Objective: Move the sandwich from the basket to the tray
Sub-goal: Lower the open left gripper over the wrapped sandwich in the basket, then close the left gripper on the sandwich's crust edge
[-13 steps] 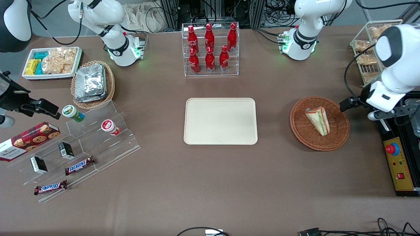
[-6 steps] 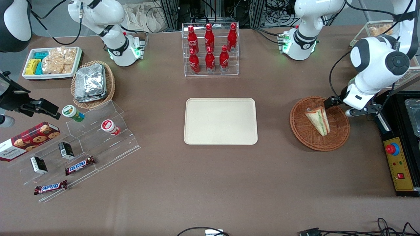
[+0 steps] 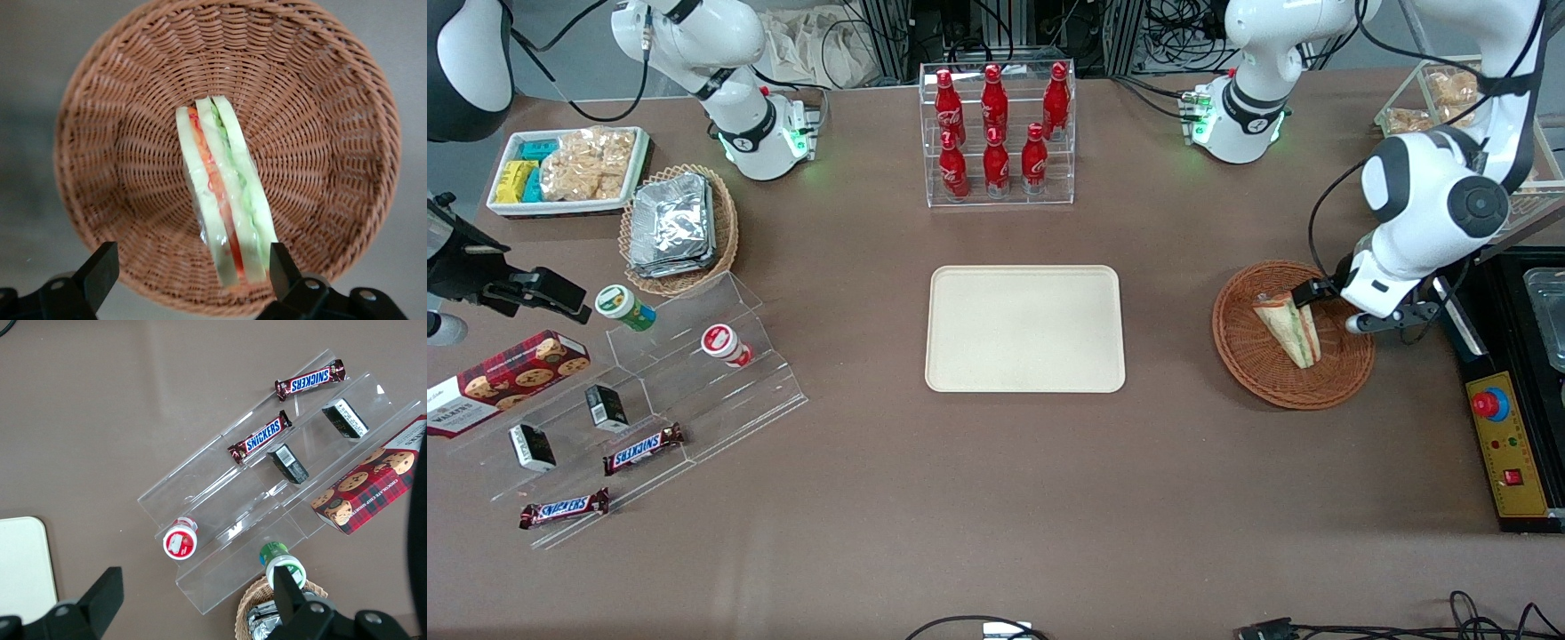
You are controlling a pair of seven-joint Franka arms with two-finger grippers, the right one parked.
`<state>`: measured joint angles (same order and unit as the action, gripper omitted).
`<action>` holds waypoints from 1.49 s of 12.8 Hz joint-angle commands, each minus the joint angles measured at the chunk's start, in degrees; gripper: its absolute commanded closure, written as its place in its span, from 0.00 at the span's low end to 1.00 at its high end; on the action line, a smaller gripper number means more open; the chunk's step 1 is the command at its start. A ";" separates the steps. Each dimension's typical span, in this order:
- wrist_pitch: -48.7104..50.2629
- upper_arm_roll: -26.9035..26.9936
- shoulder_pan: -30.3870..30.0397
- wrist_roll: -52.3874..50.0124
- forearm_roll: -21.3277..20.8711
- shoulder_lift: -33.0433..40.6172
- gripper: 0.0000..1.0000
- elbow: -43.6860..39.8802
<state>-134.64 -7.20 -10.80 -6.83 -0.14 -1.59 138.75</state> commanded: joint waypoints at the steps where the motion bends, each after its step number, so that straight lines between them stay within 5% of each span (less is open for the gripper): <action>1: -3.26 -0.10 0.25 -2.47 0.40 -3.59 0.00 -1.03; 16: -4.31 -1.77 1.66 -11.54 -0.74 -8.33 0.00 -3.84; 19: -5.63 -1.68 1.40 -11.01 -0.83 -8.87 0.17 -3.22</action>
<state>-139.39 -8.93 -9.24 -17.32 -0.20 -10.39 135.47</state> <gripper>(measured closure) 0.057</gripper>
